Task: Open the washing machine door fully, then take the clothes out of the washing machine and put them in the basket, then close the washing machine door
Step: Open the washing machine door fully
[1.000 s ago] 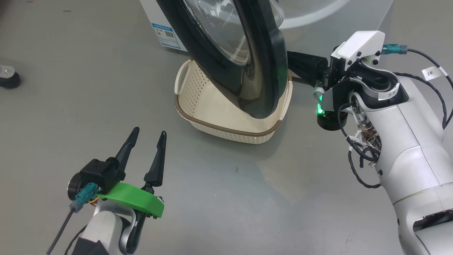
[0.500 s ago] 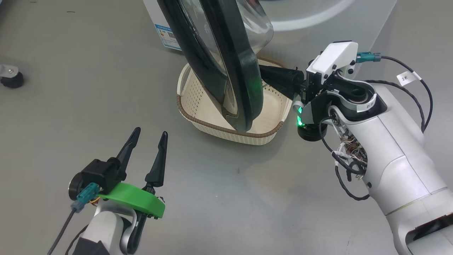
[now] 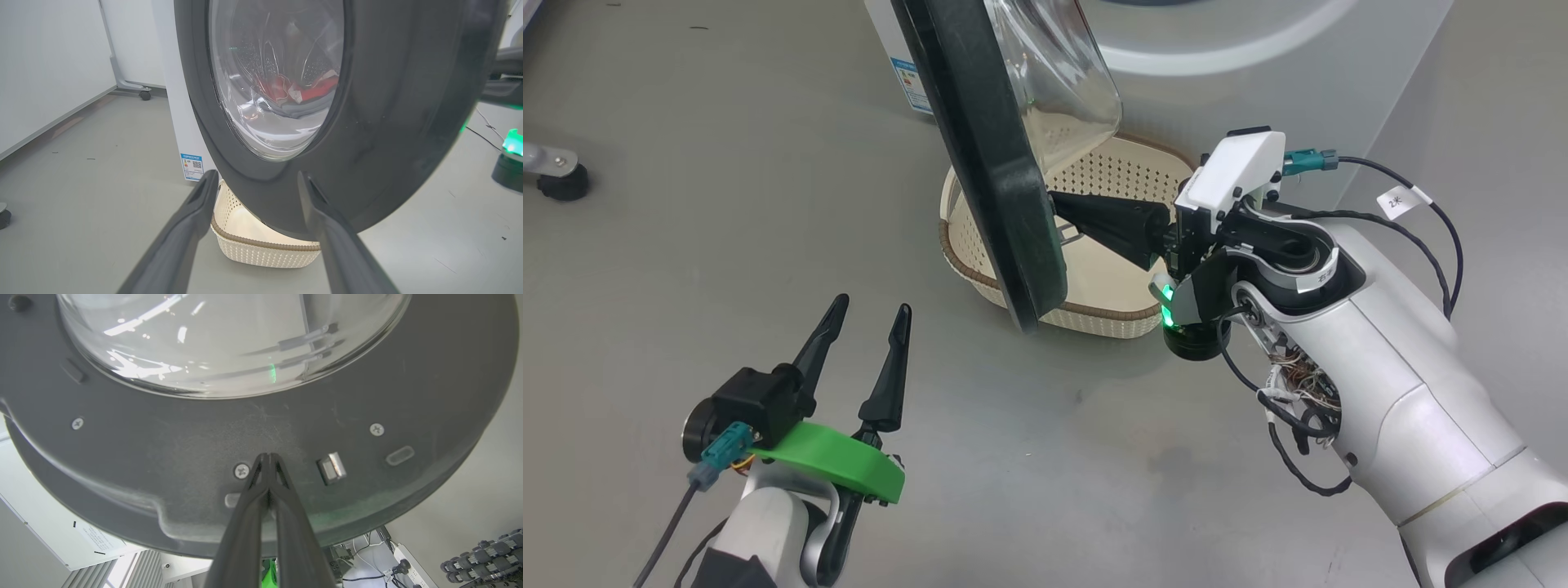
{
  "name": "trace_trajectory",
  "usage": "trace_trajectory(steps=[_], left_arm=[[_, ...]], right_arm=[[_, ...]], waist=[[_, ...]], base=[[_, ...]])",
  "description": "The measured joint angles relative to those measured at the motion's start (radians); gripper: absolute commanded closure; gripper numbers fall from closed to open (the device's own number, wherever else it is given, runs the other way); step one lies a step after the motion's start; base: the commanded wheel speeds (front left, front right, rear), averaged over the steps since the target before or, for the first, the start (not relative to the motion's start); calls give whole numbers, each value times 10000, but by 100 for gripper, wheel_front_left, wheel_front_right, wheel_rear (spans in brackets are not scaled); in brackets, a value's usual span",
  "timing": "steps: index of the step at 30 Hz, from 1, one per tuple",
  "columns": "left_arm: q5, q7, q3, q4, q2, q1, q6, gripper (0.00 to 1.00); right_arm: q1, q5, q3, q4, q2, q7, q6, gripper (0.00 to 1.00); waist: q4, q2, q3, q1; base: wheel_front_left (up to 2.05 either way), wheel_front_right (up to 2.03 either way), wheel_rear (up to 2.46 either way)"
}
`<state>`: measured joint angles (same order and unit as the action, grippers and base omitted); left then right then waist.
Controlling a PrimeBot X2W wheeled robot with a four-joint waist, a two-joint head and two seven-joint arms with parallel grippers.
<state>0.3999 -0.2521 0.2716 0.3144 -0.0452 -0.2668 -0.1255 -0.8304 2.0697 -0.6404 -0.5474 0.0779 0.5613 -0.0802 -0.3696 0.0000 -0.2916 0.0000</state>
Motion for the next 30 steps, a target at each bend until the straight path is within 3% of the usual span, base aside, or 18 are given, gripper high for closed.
trace_trajectory(steps=[9,13,18,23,30], left_arm=[[0,0,-50,6,4,13,0,0],[0,0,-299,12,0,49,0,0],[-73,0,-445,36,-12,278,0,0],[-151,0,-464,40,-6,340,0,0],[-182,0,-867,48,-8,578,0,0]], right_arm=[[8,242,-598,127,-44,-535,90,100],[17,-75,-677,-90,-52,-1001,462,100],[22,-1145,-771,-355,-61,-1685,968,100],[136,-2512,-1064,-499,587,-2681,1595,100],[250,-5288,-2121,-543,1722,-4416,1762,100]], waist=[[-26,0,83,0],[44,0,187,0],[219,0,407,0],[416,0,728,0],[833,0,1200,0]], base=[[0,0,0],[0,0,0],[0,0,0],[0,0,0],[0,0,0]])
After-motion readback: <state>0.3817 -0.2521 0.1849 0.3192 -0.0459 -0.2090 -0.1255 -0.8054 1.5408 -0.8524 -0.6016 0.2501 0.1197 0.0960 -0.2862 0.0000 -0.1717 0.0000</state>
